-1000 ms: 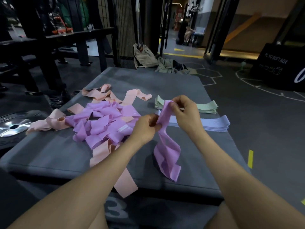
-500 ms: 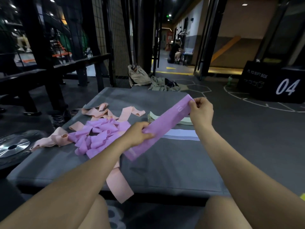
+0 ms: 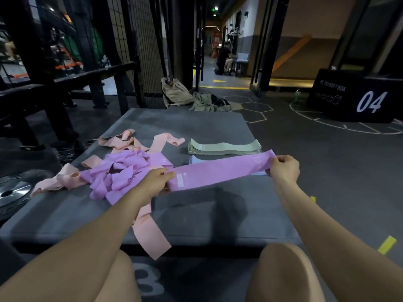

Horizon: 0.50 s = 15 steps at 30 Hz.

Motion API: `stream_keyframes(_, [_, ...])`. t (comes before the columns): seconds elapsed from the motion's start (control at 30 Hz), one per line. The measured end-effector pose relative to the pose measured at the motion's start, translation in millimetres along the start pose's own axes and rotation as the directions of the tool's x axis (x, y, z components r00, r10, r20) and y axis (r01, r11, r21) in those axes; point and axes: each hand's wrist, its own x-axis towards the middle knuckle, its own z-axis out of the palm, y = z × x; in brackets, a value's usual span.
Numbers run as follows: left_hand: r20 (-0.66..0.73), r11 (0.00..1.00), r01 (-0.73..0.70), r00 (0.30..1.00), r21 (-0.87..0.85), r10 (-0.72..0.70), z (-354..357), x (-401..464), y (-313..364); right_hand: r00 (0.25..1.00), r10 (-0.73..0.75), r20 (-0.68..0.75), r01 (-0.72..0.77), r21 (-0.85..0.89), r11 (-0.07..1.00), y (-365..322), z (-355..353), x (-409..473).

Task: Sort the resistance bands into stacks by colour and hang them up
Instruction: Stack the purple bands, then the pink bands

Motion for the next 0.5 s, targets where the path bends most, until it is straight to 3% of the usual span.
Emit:
stream_keyframes(0.13, [-0.108,0.992,0.074,0.991,-0.099,-0.085,19.4,15.4,-3.0,0.996,0.081,0.036,-0.079,-0.065,0.995,29.0,-9.4,10.7])
stream_keyframes(0.3, [-0.110,0.971,0.036,0.994,0.238,-0.010,44.6,38.8,-12.9,0.993,0.113,0.032,-0.106,-0.157,0.982,62.8,-17.8,28.7])
stream_keyframes(0.4, [-0.144,0.851,0.004,0.986,0.525,0.084,56.9,47.5,-18.4,0.994,0.100,0.037,-0.089,-0.234,0.968,79.4,-23.4,36.7])
stream_keyframes(0.5, [-0.137,0.746,0.016,0.985,0.665,0.101,63.2,52.7,-26.7,0.997,0.047,0.057,-0.025,-0.345,0.938,87.8,-28.8,39.9])
